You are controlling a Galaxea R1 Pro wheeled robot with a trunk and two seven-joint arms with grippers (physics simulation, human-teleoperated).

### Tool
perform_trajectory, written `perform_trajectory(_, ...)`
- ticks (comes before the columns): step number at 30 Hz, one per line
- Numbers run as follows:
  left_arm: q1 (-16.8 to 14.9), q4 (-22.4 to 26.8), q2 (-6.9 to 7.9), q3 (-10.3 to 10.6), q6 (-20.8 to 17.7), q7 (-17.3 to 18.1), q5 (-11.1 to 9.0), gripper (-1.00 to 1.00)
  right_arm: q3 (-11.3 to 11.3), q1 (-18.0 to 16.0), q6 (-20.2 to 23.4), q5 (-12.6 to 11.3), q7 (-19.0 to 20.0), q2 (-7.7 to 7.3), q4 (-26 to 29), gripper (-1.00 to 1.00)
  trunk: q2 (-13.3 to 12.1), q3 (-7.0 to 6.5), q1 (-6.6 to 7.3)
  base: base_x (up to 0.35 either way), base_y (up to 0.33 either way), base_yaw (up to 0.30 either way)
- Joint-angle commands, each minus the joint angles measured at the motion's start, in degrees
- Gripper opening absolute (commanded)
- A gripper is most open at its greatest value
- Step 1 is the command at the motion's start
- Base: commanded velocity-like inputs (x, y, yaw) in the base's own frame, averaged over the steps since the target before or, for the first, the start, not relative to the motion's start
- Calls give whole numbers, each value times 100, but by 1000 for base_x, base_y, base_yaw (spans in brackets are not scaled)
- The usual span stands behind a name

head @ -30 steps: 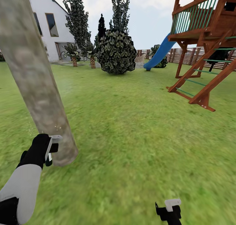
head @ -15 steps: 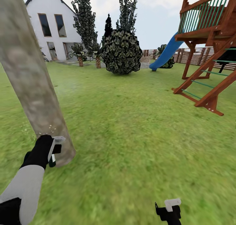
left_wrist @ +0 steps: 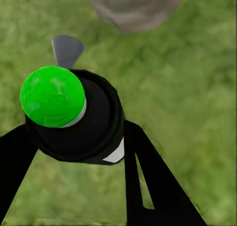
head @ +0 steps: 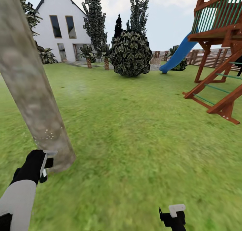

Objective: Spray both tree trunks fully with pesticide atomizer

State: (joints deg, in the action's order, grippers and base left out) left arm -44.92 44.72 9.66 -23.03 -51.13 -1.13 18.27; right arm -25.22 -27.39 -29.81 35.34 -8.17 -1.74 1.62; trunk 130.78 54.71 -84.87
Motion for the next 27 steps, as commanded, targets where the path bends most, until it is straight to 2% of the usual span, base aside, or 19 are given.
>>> perform_trajectory(1,138,-139,95,-77,8,-10,-76,-100,-27,-3,-16,61,-36,-1,-12,100,2,5,1,153,-237,274)
perform_trajectory(2,191,-274,-50,-86,382,-16,-83,-100,-27,-3,-16,61,-36,-1,-12,100,2,5,1,229,-174,274)
perform_trajectory(5,194,-323,-181,-71,454,-18,-68,-100,-27,-3,-16,61,-36,-1,-12,100,2,5,1,134,-77,274)
perform_trajectory(7,198,-330,-129,-71,473,-16,-54,-100,-27,-3,-16,61,-36,-1,-12,100,2,5,1,31,-17,274)
perform_trajectory(10,210,-332,90,-65,480,-53,-37,-100,-27,-3,-16,61,-36,-1,-12,100,2,5,1,5,-3,274)
perform_trajectory(11,211,-332,110,-58,479,-63,-34,-100,-27,-3,-16,61,-36,-1,-12,100,2,5,1,2,-1,274)
perform_trajectory(13,174,-328,101,-81,456,-155,-51,-100,-27,-3,-16,61,-36,-1,-9,100,2,5,1,0,0,261)
perform_trajectory(15,114,-287,-126,-73,439,-204,-62,-100,-27,-3,-16,61,-36,-1,-3,100,2,5,1,0,0,83)
perform_trajectory(16,108,-266,-263,7,431,-206,-57,-100,-27,-3,-17,61,-36,-1,-2,100,2,5,1,0,0,29)
perform_trajectory(17,107,-254,-364,206,417,-208,-54,-100,-27,-3,-21,61,-36,-1,-3,100,2,5,1,0,0,12)
perform_trajectory(18,105,-248,-394,466,401,-205,-53,-100,-27,-3,-23,61,-36,-1,-2,100,2,5,1,25,-8,4)
perform_trajectory(19,102,-246,-403,552,396,-204,-54,-100,-27,-3,-24,61,-36,-1,2,100,2,5,1,120,-74,2)
perform_trajectory(22,93,-245,-390,606,377,-192,-80,-100,-32,-3,-24,59,-36,-9,5,100,2,5,1,202,-130,1)
perform_trajectory(24,83,-245,-330,586,294,-169,-81,-100,-30,-3,-24,60,-36,-10,5,100,2,5,1,267,-153,0)
perform_trajectory(25,70,-260,-233,579,194,-154,-102,-100,-30,-3,-24,58,-36,-10,5,100,2,5,1,275,-153,0)
perform_trajectory(26,113,-327,347,459,36,290,-143,-100,-28,-3,-24,58,-36,-10,5,100,2,5,1,286,-134,0)
perform_trajectory(27,126,-331,524,366,34,663,-132,-100,-27,-3,-24,59,-36,-10,5,100,2,5,1,289,-134,49)
